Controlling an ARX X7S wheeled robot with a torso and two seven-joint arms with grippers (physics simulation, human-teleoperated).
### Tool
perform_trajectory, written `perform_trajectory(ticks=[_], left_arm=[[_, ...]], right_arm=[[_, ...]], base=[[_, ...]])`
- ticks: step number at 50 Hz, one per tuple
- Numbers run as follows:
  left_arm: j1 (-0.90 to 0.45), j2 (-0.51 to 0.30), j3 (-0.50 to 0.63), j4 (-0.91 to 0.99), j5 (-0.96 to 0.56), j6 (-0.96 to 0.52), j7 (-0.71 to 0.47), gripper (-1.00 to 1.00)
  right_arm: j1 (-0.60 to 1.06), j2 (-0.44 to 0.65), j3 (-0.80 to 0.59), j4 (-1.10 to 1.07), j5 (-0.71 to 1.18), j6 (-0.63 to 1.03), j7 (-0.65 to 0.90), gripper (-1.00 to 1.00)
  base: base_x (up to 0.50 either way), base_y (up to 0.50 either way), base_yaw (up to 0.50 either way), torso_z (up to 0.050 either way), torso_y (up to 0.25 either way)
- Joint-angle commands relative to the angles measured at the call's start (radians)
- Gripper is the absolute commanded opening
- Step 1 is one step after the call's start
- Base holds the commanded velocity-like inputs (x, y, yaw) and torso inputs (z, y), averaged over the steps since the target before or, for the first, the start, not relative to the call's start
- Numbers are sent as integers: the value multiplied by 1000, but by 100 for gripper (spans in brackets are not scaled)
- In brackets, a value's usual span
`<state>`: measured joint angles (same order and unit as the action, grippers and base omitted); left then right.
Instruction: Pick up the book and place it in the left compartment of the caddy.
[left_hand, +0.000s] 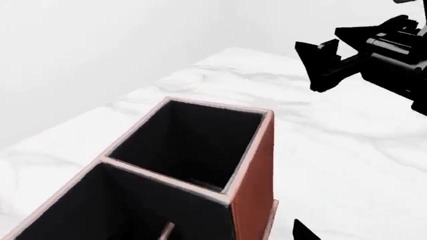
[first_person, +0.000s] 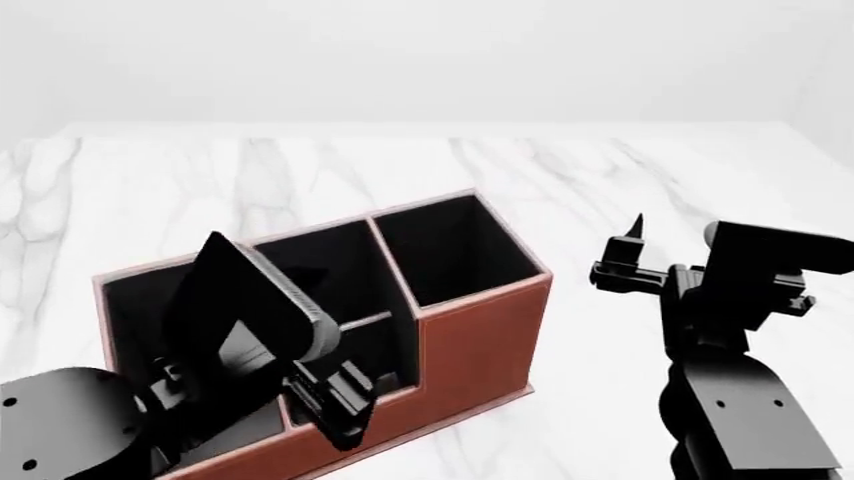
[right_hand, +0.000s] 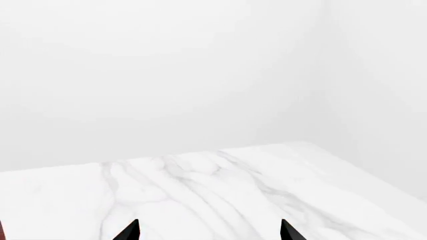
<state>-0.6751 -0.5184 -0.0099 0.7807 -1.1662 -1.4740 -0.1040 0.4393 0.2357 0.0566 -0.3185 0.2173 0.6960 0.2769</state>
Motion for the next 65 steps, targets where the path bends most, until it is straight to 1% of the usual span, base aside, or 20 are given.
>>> perform_trajectory(ticks=[1,5,9,12,16,18,24,33,40,45,47,53,57,59,65], left_arm=[[-188,-132,75,-93,-449,-68,-56,100],[-221,-143,127,-119,-425,-64,-35,100],[-270,-154,194,-147,-477,-64,-68,100],[-307,-162,250,-167,-499,-71,-58,100],[-346,-176,313,-197,-566,-60,-68,100],[-362,-176,340,-208,-564,-61,-70,100],[-392,-173,390,-215,-542,-53,-63,100],[-454,-167,458,-240,-592,-36,-87,100],[-529,-134,522,-272,-610,-42,-90,100],[-544,-102,553,-282,-535,-47,-30,100],[-550,-85,574,-290,-448,-47,36,100],[-569,-66,632,-316,-325,-26,151,100],[-574,-62,659,-322,-303,-19,172,100],[-578,-41,688,-325,-292,-19,202,100],[-601,-12,719,-323,-330,-26,195,100]], right_arm=[[8,3,-9,7,1,2,4,100],[4,4,-14,14,-2,-9,5,100],[4,5,-20,14,-3,-9,7,100],[3,4,-26,16,-4,-12,8,100],[7,6,-29,19,-4,-11,10,100],[6,6,-31,21,-6,-15,11,100],[5,8,-34,23,-5,-16,12,100],[9,7,-44,36,-7,-22,17,100],[14,9,-49,36,-5,-18,19,100],[15,7,-53,44,-5,-23,20,100],[15,8,-55,43,-4,-22,20,100],[15,9,-59,45,-4,-25,22,100],[15,10,-60,49,-3,-28,24,100],[17,11,-64,47,-6,-25,26,100],[21,12,-71,51,-7,-23,30,100]], base=[[0,0,0,0,0],[0,0,0,0,0],[0,0,0,0,0],[0,0,0,0,0],[0,0,0,0,0],[0,0,0,0,0],[0,0,0,0,0],[0,0,0,0,0],[0,0,0,0,0],[0,0,0,0,0],[0,0,0,0,0],[0,0,0,0,0],[0,0,0,0,0],[0,0,0,0,0],[0,0,0,0,0]])
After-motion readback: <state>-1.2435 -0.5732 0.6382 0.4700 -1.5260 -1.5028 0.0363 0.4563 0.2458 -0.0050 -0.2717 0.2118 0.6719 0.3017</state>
